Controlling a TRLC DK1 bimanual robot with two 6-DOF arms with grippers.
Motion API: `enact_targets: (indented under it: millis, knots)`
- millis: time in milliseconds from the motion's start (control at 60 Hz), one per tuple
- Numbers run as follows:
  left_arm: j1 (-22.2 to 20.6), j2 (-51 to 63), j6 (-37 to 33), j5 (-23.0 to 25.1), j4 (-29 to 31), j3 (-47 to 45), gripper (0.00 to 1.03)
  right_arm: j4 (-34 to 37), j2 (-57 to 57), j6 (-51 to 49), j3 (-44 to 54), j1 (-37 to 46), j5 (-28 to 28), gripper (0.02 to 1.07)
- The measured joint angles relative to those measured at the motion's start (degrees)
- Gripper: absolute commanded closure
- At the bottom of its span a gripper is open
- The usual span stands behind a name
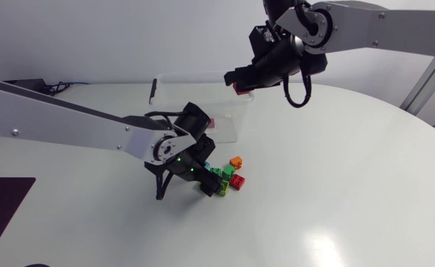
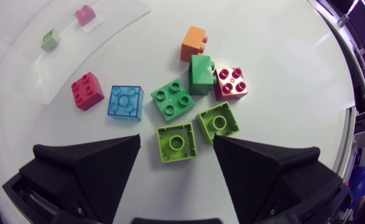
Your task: Place the duplo bricks in the container
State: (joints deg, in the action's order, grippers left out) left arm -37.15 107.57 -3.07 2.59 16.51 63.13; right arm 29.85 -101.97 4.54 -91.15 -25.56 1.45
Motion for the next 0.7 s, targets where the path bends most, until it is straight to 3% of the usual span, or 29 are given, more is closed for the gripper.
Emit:
enact_targets:
  millis: [350, 433, 517, 700]
  knots:
    - [0.44, 1.18, 0.02, -0.04, -1.22, -0.04, 0.27, -0.13, -8.26, 0.2, -8.07, 0.15, 0.0, 0.69]
    - [0.44, 1.25, 0.02, -0.07, -1.25, -0.07, 0.27, -0.13, -11.08, 0.2, -10.49, 0.2, -0.22, 0.49]
    - [0.44, 1.25, 0.02, -0.09, -1.44, -0.15, 0.27, -0.11, -13.05, 0.22, -12.09, 0.2, -0.92, 0.05]
    - [0.44, 1.31, 0.02, -0.09, -1.62, -0.15, 0.27, -0.07, -12.81, 0.22, -11.69, 0.17, -1.42, 0.06]
